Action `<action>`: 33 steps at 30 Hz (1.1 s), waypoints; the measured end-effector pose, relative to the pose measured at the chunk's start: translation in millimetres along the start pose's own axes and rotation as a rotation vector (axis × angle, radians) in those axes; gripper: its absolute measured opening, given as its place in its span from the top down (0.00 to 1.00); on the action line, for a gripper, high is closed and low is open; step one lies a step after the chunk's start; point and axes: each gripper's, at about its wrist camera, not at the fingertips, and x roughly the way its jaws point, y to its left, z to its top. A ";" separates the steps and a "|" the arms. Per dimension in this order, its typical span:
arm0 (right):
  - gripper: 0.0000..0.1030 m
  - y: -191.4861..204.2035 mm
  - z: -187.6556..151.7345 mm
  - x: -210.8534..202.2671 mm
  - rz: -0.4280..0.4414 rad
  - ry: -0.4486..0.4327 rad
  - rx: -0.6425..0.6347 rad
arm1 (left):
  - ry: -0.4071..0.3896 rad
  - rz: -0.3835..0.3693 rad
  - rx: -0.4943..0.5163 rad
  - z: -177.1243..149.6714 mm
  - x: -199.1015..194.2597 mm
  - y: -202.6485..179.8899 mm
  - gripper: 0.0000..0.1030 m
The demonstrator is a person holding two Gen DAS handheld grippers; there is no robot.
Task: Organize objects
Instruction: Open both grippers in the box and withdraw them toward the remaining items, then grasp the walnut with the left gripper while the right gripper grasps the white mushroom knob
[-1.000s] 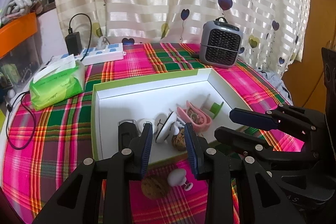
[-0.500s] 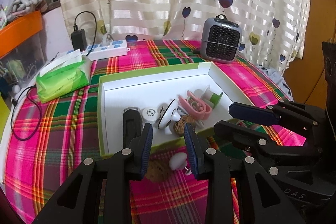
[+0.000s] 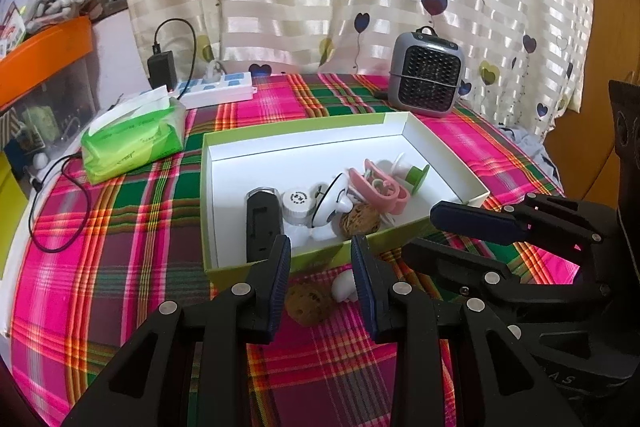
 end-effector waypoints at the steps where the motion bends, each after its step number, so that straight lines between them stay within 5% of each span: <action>1: 0.69 0.2 -0.2 0.8 0.003 0.002 -0.001 | 0.001 0.002 0.001 -0.5 0.1 0.2 0.71; 22: 0.68 3.2 -6.3 8.1 0.031 0.019 0.001 | 0.014 0.016 0.011 -9.1 2.7 -0.1 0.71; 26: 0.59 3.8 -6.9 9.2 0.030 0.027 -0.003 | 0.012 0.015 0.003 -11.4 1.8 2.6 0.71; 33: 0.58 6.3 -7.7 11.4 0.041 0.043 -0.016 | 0.023 0.015 -0.019 -17.0 1.2 11.6 0.69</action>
